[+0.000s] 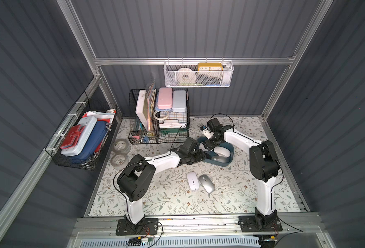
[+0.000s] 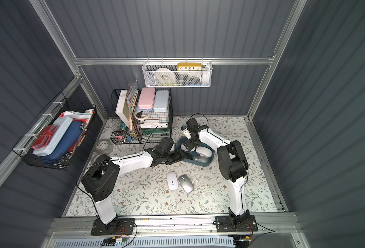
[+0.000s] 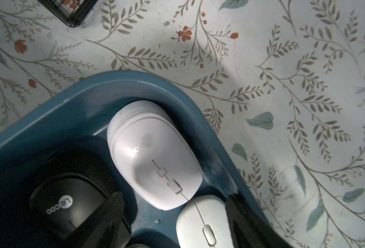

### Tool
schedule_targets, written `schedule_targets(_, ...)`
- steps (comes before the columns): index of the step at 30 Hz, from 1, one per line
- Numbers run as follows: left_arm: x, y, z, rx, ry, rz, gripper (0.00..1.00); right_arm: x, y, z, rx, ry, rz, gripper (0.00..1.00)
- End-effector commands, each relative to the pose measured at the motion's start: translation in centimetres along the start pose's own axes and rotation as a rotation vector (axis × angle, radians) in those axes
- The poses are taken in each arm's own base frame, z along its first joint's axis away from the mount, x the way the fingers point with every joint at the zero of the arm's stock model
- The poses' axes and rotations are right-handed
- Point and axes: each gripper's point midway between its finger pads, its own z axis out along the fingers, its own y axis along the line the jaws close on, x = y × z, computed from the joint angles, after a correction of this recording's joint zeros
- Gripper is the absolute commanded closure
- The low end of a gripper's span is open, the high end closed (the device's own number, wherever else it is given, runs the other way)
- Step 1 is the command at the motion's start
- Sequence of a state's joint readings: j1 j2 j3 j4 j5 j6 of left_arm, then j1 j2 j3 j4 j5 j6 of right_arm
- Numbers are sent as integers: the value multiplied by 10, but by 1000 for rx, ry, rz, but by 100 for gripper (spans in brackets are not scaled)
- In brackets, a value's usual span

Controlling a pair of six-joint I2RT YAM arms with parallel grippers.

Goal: Take out the mouse from the storage box
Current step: Adjust the storage box at the center of the board.

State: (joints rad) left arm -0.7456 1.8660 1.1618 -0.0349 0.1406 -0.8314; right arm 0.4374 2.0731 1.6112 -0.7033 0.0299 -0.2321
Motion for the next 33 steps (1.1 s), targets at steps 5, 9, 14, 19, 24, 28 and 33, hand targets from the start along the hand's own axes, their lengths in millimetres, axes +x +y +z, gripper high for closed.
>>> schedule_targets(5,-10,-9,15,7,16,-11,43,-2,-19,-16,47,-55,69,20)
schedule_targets(9,-28,-13,23,-19,-1,15,46,0,-22,-15,47,-58,83,20)
schedule_targets(14,-65,-7,37,-17,-24,-5,52,3,-32,-14,73,-58,130,22)
schedule_targets(19,-86,3,64,-19,11,-12,59,9,-52,-9,144,-41,194,25)
schedule_targets(24,-103,8,72,-21,4,-17,61,8,-69,-6,167,-59,257,26)
schedule_targets(28,-115,4,64,-30,-32,21,60,5,-76,2,160,-53,272,26)
schedule_targets(33,-108,-13,53,-40,-49,82,58,-4,-44,6,6,-67,228,27)
